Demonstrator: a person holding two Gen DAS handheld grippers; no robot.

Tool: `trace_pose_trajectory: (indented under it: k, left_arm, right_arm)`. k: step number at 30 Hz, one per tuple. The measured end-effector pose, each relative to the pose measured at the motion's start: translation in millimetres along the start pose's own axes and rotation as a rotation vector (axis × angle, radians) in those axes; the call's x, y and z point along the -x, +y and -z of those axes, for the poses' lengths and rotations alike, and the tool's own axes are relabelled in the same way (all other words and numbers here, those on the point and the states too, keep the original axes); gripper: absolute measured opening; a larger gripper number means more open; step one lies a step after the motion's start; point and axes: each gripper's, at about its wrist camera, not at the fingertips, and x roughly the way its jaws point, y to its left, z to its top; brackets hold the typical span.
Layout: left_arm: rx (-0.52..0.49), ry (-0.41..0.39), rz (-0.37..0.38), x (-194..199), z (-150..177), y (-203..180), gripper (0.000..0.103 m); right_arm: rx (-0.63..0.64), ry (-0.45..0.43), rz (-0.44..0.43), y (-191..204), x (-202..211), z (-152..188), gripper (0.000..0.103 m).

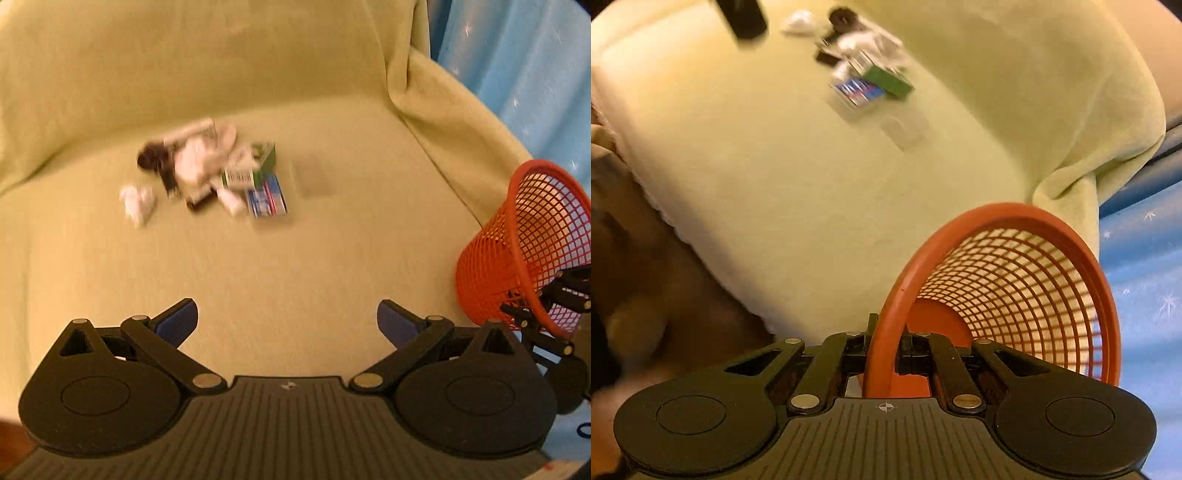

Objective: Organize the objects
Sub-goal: 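Grasp the wastebasket rim with the right gripper and lift it onto the sofa, then grasp the dark dropper bottle with the left gripper while right holds the basket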

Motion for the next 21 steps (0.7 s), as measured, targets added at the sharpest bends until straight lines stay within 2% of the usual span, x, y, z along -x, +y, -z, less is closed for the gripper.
trace_pose_trajectory:
  k: [4,7,12,18,21]
  left_arm:
    - [-0.055,-0.003,0.042,-25.3,-29.7,17.3,0.101]
    - [-0.094,-0.029,0.106,-54.6,-43.2,31.8,0.101]
    - [-0.171,-0.103,0.197,-85.1,-52.2,48.4,0.101]
    - [-0.182,-0.195,0.275,-110.6,-46.5,69.3,0.101]
    - [-0.178,-0.235,0.313,-113.2,-41.3,79.0,0.101]
  right_arm:
    - [-0.014,0.095,0.013,-16.8,-34.1,-17.9,0.003]
    - [-0.043,0.109,0.067,-16.5,-49.3,-28.5,0.002]
    - [-0.104,0.058,0.225,-2.8,-66.0,-46.7,0.002]
    - [-0.262,-0.031,0.401,3.3,-78.4,-59.1,0.002]
    - [-0.32,-0.031,0.488,9.9,-86.8,-72.4,0.002]
